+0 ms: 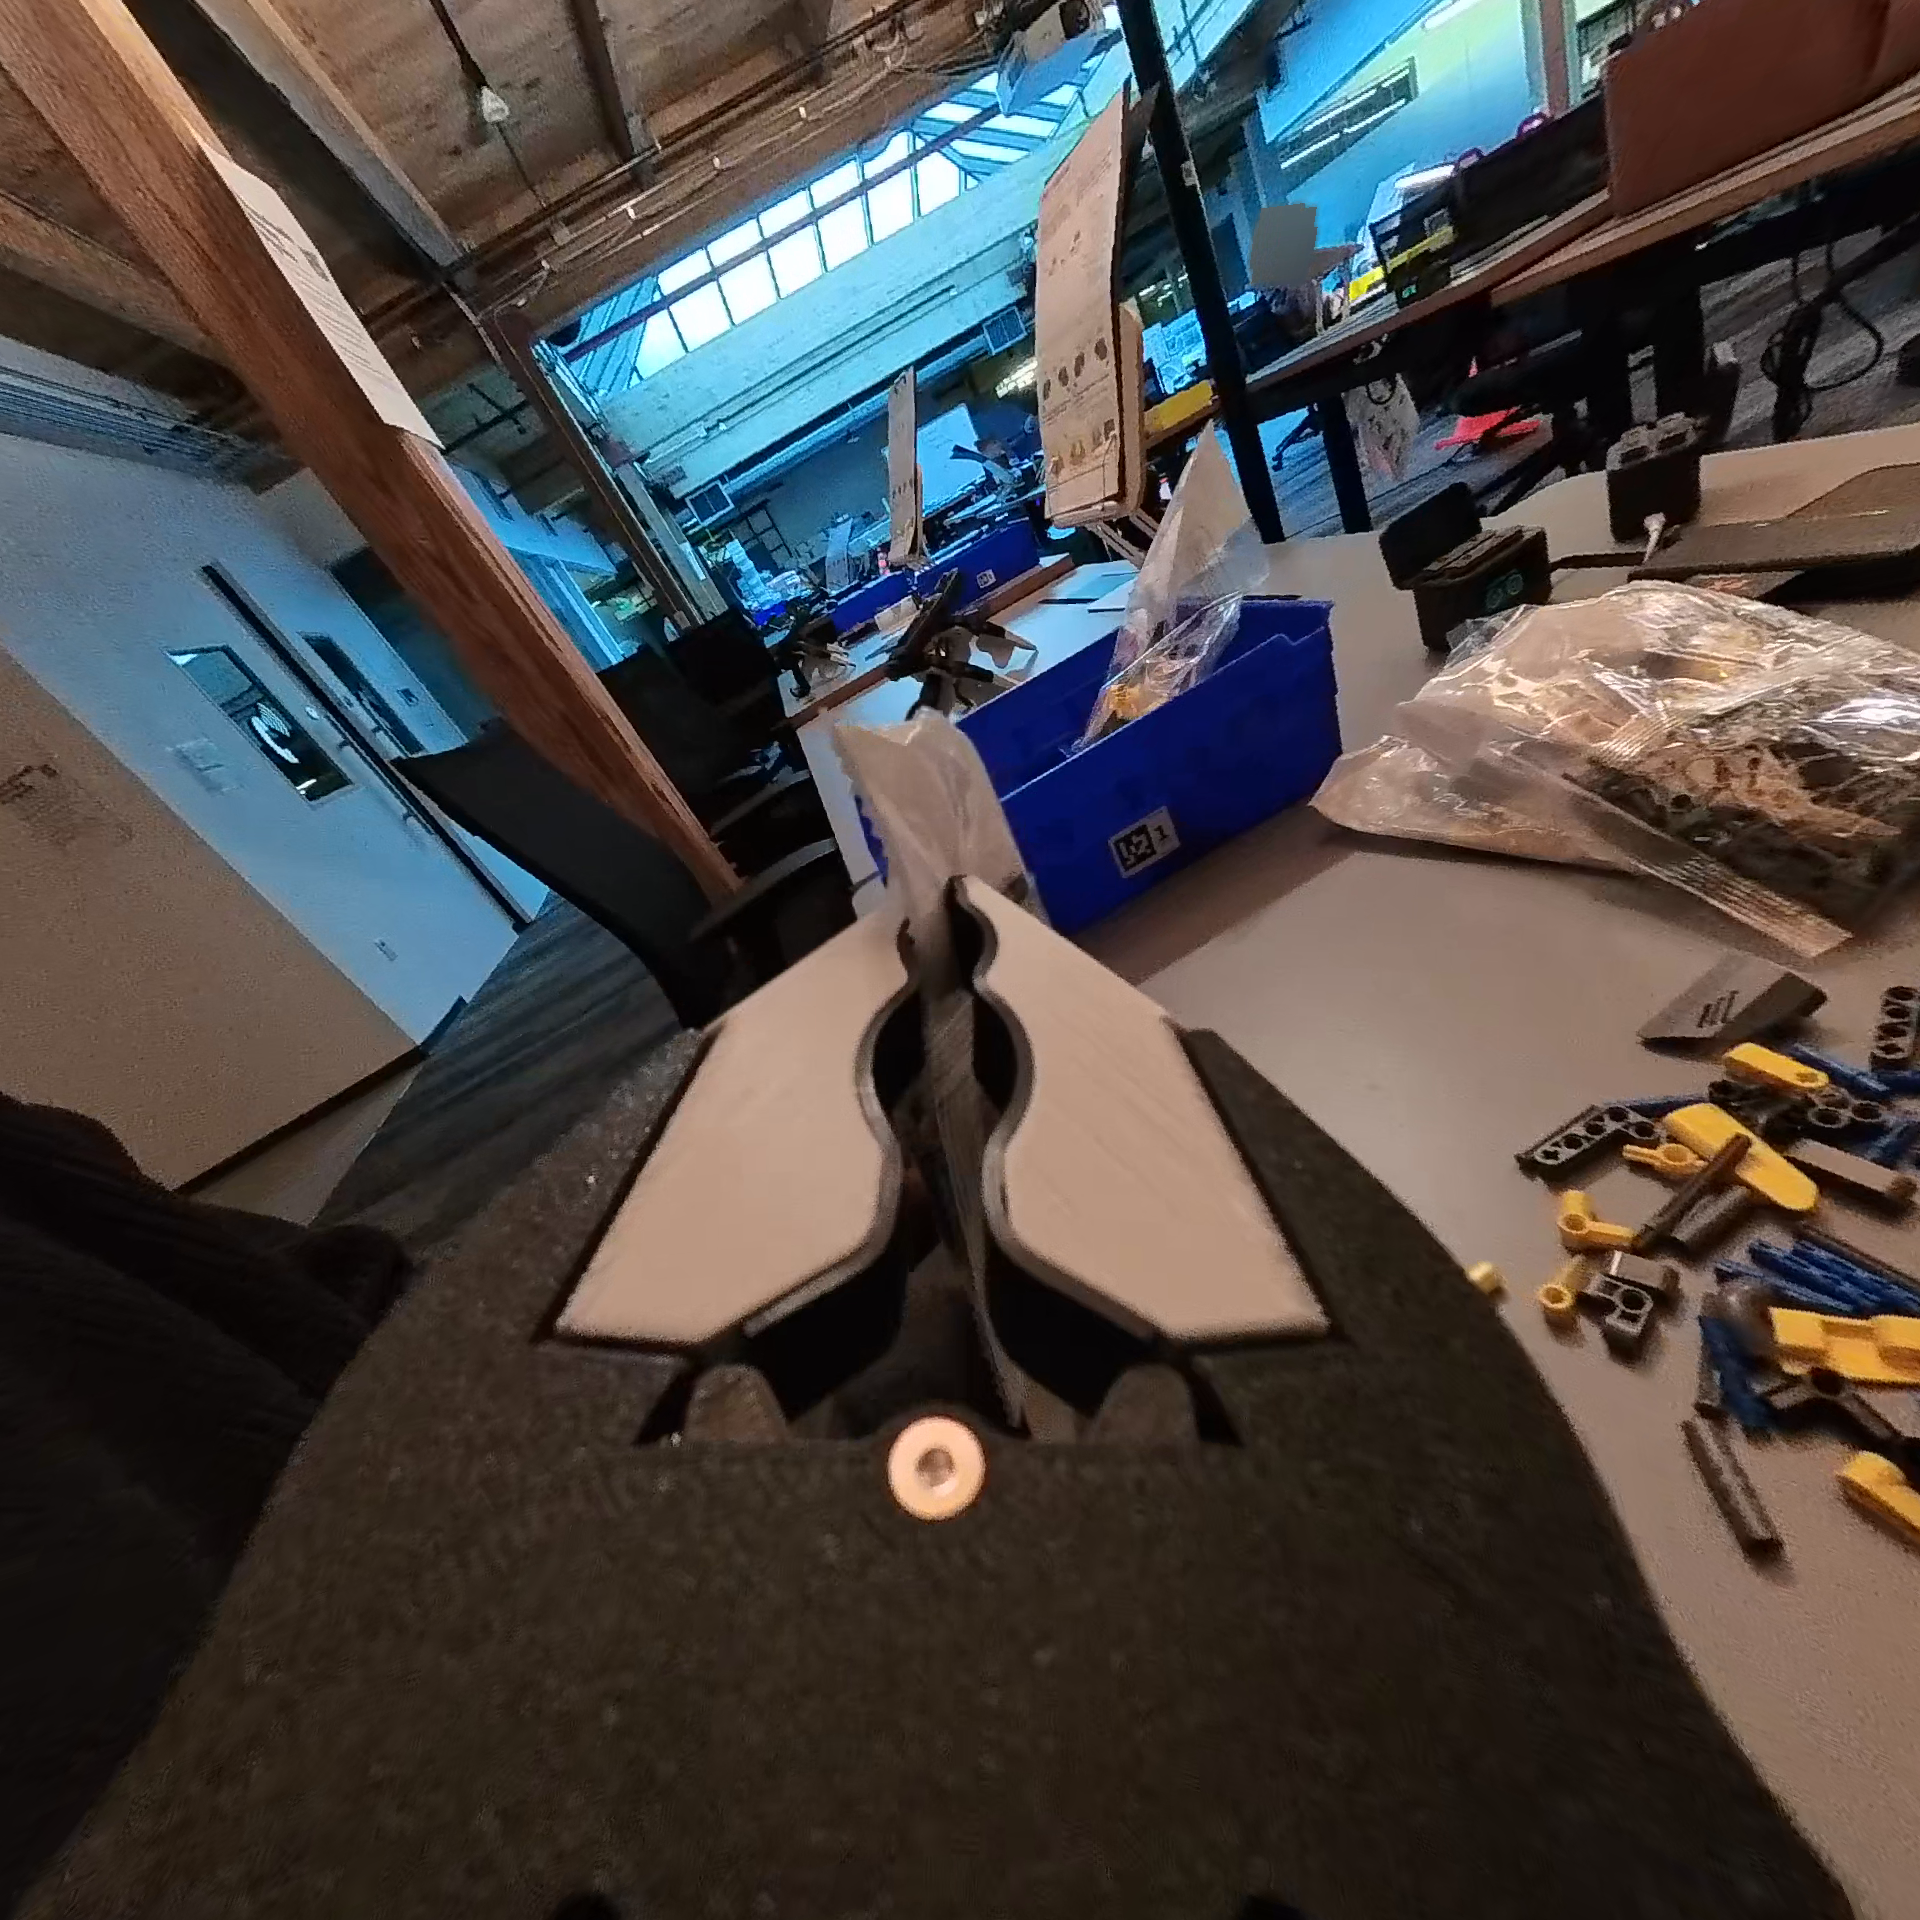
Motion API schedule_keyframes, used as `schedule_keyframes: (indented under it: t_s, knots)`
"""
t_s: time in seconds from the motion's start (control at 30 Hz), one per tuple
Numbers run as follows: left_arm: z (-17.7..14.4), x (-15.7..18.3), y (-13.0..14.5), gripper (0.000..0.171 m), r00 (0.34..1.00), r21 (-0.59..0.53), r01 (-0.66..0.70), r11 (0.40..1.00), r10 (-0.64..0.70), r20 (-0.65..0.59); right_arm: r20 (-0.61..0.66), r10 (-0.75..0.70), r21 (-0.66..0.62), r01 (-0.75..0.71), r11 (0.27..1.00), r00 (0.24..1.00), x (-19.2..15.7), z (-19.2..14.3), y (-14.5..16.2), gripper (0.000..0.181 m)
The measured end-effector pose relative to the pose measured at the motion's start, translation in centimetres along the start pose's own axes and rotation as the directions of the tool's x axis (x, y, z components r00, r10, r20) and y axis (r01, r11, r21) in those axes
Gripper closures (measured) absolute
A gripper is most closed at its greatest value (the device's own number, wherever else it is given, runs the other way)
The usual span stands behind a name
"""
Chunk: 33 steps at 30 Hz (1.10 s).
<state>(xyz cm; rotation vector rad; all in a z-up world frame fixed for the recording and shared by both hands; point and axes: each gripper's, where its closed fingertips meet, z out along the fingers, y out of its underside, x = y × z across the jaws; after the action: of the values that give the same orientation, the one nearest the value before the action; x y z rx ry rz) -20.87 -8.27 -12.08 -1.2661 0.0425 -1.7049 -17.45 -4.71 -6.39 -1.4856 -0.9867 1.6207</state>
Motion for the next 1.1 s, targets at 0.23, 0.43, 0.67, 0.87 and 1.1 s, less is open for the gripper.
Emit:
schedule_keyframes:
  t_s: [0.23, 0.43, 0.67, 0.87, 1.1]
  knots:
    - [0.8, 0.2, 1.1, 0.161, 1.000, -0.043, 0.008, 0.999, -0.008, -0.012, -0.012, 0.004, -0.023, -0.004, 1.000, 1.000, 0.4, 0.3, 0.8, 0.181]
    - [0.6, -0.3, 1.5, 0.171, 0.999, -0.093, -0.038, 0.995, 0.041, 0.031, -0.008, 0.089, 0.036, -0.088, 0.995, 0.996, 1.2, -0.9, -0.6, 0.181]
    - [-0.4, -0.2, 1.2, 0.171, 0.985, -0.165, -0.139, 0.976, 0.154, 0.081, 0.005, 0.246, 0.056, -0.246, 0.968, 0.969, 2.8, -2.6, -0.8, 0.181]
    - [-0.8, 0.5, 0.7, 0.171, 0.988, -0.139, -0.143, 0.980, 0.149, 0.036, 0.050, 0.275, 0.052, -0.278, 0.959, 0.960, 2.2, -2.2, -0.8, 0.181]
    - [-0.2, 4.5, 1.5, 0.171, 0.960, -0.144, -0.256, 0.956, 0.234, -0.153, 0.125, 0.307, 0.037, -0.314, 0.949, 0.943, 1.3, -2.1, -0.8, 0.181]
